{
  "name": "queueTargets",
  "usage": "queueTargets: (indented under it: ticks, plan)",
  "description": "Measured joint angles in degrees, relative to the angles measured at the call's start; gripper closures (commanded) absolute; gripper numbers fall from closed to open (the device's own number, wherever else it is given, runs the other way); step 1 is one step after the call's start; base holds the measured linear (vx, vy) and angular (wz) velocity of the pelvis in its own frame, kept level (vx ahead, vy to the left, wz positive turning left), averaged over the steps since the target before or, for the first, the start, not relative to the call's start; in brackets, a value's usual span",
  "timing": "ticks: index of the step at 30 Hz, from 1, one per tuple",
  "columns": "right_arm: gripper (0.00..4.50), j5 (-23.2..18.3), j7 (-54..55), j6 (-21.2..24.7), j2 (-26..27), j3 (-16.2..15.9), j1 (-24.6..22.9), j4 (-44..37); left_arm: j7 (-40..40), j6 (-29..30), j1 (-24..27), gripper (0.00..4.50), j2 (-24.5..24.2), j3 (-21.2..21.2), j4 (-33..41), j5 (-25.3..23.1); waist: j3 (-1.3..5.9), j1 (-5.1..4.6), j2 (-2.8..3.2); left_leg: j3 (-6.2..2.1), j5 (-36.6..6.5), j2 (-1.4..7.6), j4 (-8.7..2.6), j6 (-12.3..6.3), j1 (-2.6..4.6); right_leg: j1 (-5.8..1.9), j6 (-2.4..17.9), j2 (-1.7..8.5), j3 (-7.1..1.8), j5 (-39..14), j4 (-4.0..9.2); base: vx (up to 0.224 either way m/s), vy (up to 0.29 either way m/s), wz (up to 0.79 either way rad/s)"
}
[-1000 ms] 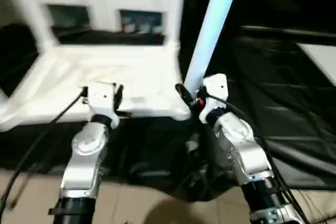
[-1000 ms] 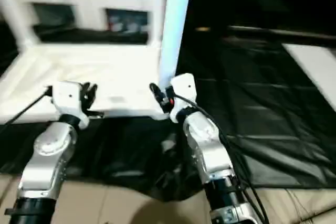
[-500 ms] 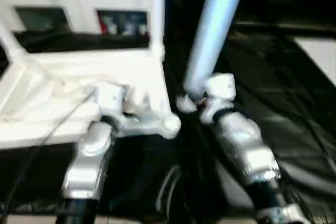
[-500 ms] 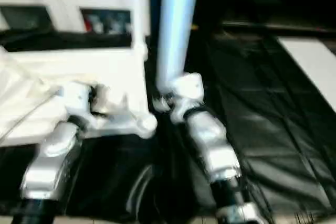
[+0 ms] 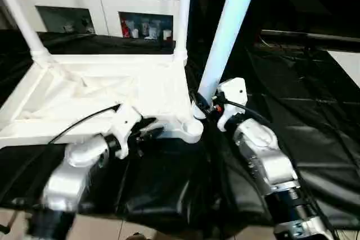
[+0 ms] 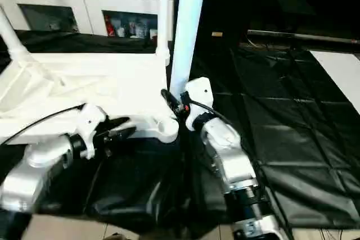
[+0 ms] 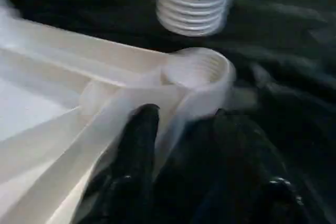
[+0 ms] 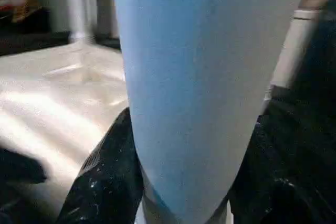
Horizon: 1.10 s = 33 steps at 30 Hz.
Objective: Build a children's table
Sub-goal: Insert table leg to table base
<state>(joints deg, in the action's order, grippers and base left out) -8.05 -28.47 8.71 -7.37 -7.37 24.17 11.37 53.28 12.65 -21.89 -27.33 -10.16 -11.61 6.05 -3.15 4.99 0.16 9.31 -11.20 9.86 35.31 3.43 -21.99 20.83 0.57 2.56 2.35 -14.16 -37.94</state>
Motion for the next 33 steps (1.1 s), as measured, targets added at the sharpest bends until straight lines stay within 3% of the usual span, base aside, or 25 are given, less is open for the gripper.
queueTargets:
  ticks: [6,14,24,33]
  plan:
    - [2.64,-0.4,-5.5,0.8,-3.2,-1.4,0.8,-0.1,6.6,-5.7,-8.8,2.51,-1.9,-6.3,-10.5,-6.2,0.0,0.0,0.02,0.45,0.4,0.01,-0.11,-0.28,-0.03,0.28,0.0,0.38,0.09,0.4,0.06,0.0,0.0,0.0]
    - [2.64,-0.4,-7.7,2.2,-4.7,-2.0,0.6,-0.6,12.1,-10.6,-16.3,2.51,-1.4,-10.2,-21.6,-9.4,0.02,0.04,0.23,0.61,1.0,0.01,-0.44,-0.82,-0.55,0.56,0.0,0.35,0.11,0.4,0.81,0.0,0.0,0.0]
    - [2.64,-0.8,-8.0,2.5,-4.6,-2.2,0.0,-2.2,11.7,-15.6,-22.2,2.51,1.4,-10.5,-36.2,-11.4,-0.08,0.21,0.51,0.63,1.0,0.0,-0.43,-1.08,-0.73,0.65,0.0,0.42,0.17,0.5,0.87,0.0,0.0,0.0]
    - [2.64,-0.8,-7.8,3.4,-4.6,-2.2,-0.3,-2.7,14.0,-18.3,-26.6,3.36,3.3,-9.8,-45.0,-11.3,-0.16,0.25,0.89,0.67,1.0,0.0,-0.44,-1.07,-0.69,0.6,0.0,0.49,0.24,0.5,0.84,0.0,0.0,0.0]
